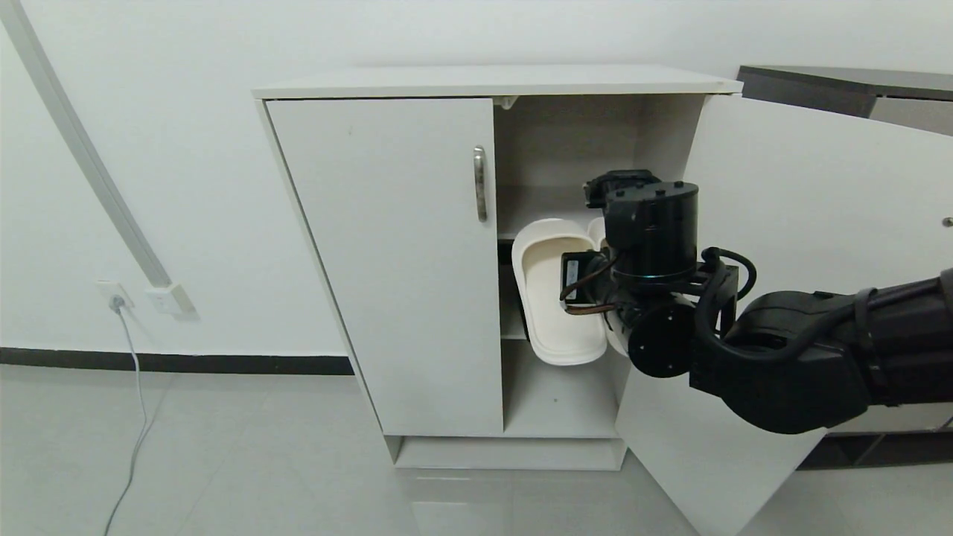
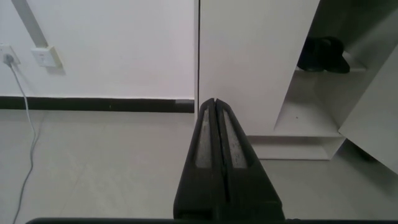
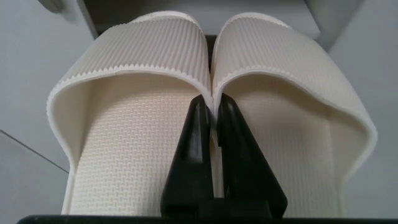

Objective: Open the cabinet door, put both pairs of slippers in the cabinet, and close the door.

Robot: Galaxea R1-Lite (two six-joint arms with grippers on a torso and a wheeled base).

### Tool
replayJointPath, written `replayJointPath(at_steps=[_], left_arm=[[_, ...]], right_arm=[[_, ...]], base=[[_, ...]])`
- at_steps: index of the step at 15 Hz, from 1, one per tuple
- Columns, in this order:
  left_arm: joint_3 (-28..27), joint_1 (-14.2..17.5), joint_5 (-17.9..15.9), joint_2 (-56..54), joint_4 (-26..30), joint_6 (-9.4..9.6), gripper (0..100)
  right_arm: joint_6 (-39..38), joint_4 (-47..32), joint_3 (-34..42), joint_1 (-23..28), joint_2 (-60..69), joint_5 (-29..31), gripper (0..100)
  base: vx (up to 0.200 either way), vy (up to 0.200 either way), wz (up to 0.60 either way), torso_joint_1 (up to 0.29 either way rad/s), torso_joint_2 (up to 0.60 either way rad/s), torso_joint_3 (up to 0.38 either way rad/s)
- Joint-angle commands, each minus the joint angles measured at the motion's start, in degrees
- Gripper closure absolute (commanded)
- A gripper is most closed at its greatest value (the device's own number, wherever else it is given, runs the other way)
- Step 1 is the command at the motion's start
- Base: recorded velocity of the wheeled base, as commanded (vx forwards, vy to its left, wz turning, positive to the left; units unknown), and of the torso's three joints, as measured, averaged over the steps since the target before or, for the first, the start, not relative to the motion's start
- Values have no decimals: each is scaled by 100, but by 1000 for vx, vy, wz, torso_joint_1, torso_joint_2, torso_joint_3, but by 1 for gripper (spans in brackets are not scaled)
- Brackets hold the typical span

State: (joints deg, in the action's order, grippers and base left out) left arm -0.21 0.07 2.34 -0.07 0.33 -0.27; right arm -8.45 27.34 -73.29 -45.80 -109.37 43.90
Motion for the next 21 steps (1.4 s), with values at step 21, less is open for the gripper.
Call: replayJointPath(at_steps=[21], left_arm=[[12, 1, 38, 7, 2, -43, 100]], right_arm=[[1, -810, -854, 282, -471, -558, 100]], base=[[57, 0, 0, 1, 1, 1]])
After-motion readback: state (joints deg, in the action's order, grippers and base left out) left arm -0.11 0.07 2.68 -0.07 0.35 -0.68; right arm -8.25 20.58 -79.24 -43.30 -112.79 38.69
